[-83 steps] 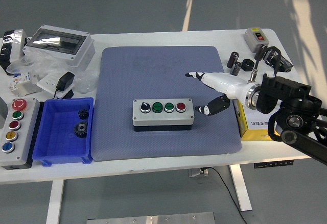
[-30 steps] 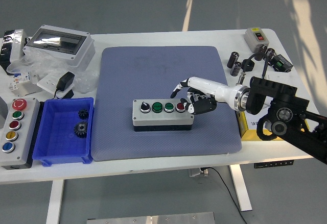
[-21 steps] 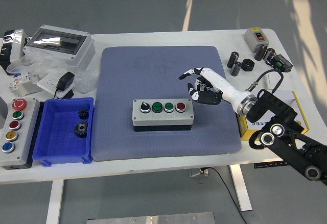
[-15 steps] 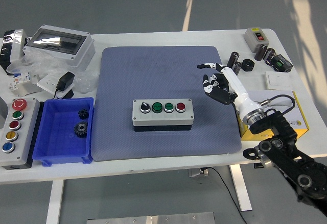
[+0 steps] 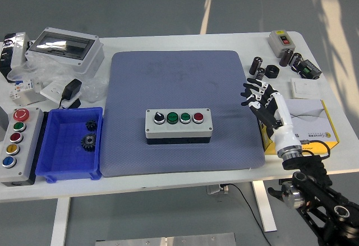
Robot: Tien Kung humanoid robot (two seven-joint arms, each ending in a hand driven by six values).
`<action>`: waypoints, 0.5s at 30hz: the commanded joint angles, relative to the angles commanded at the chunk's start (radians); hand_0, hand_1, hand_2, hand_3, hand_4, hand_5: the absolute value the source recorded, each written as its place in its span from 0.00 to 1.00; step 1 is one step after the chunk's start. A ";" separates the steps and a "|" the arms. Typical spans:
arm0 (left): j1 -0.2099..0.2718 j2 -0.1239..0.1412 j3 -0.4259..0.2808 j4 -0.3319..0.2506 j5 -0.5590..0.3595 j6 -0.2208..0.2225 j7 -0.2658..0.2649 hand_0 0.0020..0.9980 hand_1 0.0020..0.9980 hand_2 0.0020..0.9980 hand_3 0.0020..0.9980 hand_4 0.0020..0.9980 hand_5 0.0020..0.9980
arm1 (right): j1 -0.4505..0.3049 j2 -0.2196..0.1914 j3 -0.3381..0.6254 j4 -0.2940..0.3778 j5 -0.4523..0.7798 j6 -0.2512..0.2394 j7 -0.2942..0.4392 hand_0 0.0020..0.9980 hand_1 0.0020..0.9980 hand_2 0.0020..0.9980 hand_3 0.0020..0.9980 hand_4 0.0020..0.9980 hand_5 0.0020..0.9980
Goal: Pick up the button,place it on the desk,press the button,press the button
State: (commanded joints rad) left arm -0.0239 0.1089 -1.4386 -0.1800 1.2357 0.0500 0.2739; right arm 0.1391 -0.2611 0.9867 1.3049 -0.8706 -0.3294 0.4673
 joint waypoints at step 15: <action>-0.001 0.003 -0.005 0.000 0.017 -0.004 -0.004 0.63 0.57 0.54 0.60 0.60 0.18 | -0.003 0.000 0.003 0.011 0.035 0.008 -0.014 0.82 0.79 0.81 0.75 0.76 0.98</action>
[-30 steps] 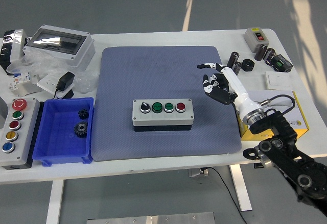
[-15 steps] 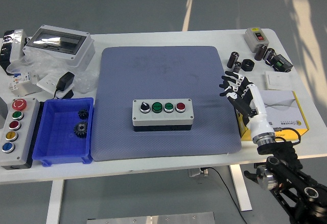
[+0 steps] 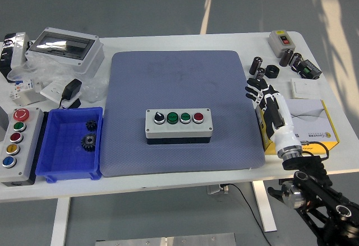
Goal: Pick up the button,place it on the desk,press the button,press the button
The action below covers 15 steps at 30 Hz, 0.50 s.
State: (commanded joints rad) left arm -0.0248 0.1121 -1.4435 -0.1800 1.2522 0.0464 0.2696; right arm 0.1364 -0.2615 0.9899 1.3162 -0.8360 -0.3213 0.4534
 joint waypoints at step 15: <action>0.000 -0.003 0.003 0.000 -0.009 0.000 -0.006 0.63 0.57 0.54 0.61 0.62 0.19 | -0.024 0.010 0.061 0.015 0.007 0.023 -0.020 0.74 0.71 0.73 0.67 0.76 0.90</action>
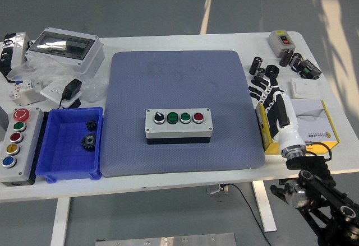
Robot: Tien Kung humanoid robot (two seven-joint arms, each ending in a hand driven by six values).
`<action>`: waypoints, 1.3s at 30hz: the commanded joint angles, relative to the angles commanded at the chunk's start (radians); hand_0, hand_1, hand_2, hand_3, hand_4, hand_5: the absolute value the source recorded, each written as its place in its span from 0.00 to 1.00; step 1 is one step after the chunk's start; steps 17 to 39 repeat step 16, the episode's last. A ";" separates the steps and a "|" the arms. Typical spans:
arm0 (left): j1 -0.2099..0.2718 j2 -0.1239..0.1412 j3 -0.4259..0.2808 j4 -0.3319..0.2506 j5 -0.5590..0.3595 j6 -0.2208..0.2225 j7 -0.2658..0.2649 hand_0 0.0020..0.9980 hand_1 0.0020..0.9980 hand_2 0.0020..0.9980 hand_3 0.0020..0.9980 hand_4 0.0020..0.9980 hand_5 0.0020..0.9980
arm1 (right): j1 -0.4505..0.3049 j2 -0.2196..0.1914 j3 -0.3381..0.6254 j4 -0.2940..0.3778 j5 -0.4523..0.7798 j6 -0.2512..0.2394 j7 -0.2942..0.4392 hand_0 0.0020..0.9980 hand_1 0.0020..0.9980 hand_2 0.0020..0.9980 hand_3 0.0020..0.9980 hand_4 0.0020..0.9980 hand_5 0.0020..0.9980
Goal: Pick up the button,place it on the desk,press the button,press the button
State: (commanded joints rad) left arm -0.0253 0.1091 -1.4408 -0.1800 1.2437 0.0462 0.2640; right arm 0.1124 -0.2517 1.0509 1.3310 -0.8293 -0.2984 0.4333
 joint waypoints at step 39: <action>-0.006 0.002 -0.001 0.000 -0.002 0.000 -0.002 0.63 0.57 0.54 0.61 0.63 0.20 | -0.005 0.005 0.020 0.005 -0.002 0.005 -0.003 0.62 0.61 0.66 0.63 0.75 0.83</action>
